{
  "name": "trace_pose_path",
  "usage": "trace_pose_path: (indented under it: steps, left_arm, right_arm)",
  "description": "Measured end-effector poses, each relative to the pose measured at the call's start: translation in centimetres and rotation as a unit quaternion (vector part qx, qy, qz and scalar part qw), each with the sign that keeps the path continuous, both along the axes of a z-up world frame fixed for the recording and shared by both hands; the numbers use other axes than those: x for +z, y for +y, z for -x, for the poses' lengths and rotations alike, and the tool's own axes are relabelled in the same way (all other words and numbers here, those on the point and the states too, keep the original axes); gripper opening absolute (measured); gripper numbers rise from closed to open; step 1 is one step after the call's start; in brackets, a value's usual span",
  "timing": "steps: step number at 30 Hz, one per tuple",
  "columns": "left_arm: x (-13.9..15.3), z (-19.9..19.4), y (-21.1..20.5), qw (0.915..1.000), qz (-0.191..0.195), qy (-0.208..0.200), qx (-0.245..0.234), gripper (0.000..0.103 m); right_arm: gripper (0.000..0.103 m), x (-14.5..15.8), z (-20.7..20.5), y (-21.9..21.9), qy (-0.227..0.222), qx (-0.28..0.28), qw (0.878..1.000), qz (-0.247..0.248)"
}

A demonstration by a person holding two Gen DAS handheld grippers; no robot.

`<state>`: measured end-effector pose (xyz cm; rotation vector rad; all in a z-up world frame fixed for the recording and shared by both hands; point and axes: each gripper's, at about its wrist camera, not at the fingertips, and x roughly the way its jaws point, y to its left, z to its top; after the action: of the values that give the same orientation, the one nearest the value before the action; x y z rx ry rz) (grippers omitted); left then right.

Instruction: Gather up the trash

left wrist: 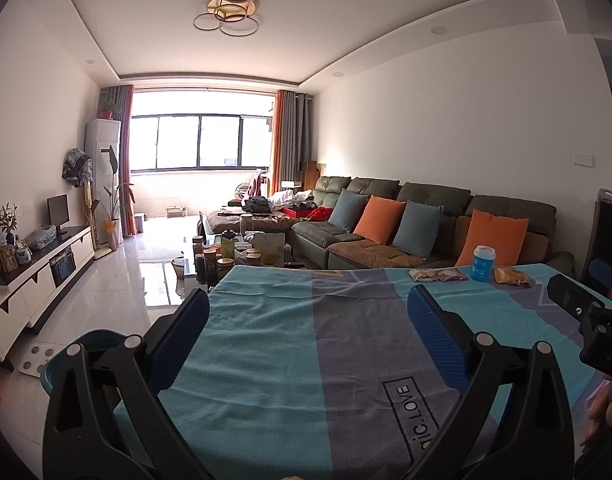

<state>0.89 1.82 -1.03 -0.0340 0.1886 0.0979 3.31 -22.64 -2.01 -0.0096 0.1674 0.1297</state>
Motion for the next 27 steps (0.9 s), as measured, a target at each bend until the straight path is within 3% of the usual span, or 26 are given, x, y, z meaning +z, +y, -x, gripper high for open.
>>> trace_pose_path:
  steps: [27]
  left_arm:
    - [-0.87, -0.01, 0.07, 0.9998, 0.009, 0.019, -0.005, 0.098]
  right_arm:
    - [0.096, -0.14, 0.03, -0.12, 0.008, 0.004, 1.000, 0.005]
